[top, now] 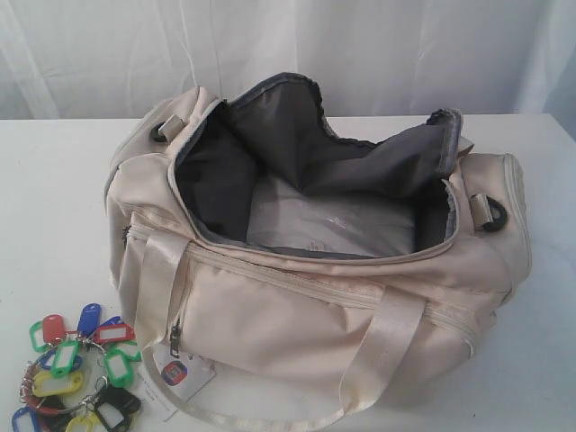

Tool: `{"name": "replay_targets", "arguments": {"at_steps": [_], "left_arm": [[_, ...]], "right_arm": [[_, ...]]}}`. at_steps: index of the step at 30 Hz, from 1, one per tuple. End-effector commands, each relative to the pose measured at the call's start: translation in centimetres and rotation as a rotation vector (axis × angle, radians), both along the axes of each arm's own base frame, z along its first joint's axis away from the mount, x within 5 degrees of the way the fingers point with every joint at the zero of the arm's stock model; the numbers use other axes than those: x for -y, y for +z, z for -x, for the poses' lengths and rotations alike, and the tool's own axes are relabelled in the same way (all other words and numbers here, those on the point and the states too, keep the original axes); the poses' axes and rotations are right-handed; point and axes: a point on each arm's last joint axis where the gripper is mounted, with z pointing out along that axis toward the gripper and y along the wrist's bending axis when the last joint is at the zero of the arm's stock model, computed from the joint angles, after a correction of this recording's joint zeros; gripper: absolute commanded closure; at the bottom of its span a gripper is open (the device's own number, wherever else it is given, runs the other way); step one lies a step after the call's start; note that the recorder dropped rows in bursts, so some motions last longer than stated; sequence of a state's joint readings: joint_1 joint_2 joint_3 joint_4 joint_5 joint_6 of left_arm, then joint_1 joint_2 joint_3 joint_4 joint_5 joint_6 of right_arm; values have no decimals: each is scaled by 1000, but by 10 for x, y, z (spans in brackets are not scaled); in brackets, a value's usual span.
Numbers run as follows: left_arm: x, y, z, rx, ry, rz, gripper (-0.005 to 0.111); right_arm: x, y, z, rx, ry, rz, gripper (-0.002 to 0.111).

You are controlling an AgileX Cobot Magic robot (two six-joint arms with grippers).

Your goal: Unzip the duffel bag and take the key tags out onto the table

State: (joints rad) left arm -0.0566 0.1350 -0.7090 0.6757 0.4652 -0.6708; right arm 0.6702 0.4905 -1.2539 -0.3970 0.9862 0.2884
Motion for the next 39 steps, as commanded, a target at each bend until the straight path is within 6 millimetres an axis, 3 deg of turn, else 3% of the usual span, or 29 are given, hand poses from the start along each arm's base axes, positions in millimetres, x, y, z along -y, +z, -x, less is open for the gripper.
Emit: {"name": "replay_targets", "arguments": {"at_steps": [1, 4, 11, 21, 31, 34, 39], "left_arm": [[0, 0, 1, 8, 4, 1, 107], [0, 0, 1, 8, 4, 1, 107], [0, 0, 1, 8, 4, 1, 107], [0, 0, 1, 8, 4, 1, 107], [0, 0, 1, 8, 4, 1, 107], [0, 0, 1, 8, 4, 1, 107], [0, 0, 1, 8, 4, 1, 107]], "right_arm": [[-6, -13, -3, -10, 28, -9, 108], [-13, -38, -6, -61, 66, -3, 108], [-8, -102, 2, -136, 75, 35, 108], [-18, -189, -8, -304, 83, 135, 108], [-42, -197, -16, 116, 258, -14, 108], [-49, -210, -18, 123, 301, -81, 108], [-57, -248, -24, -14, 321, -171, 108]]}}
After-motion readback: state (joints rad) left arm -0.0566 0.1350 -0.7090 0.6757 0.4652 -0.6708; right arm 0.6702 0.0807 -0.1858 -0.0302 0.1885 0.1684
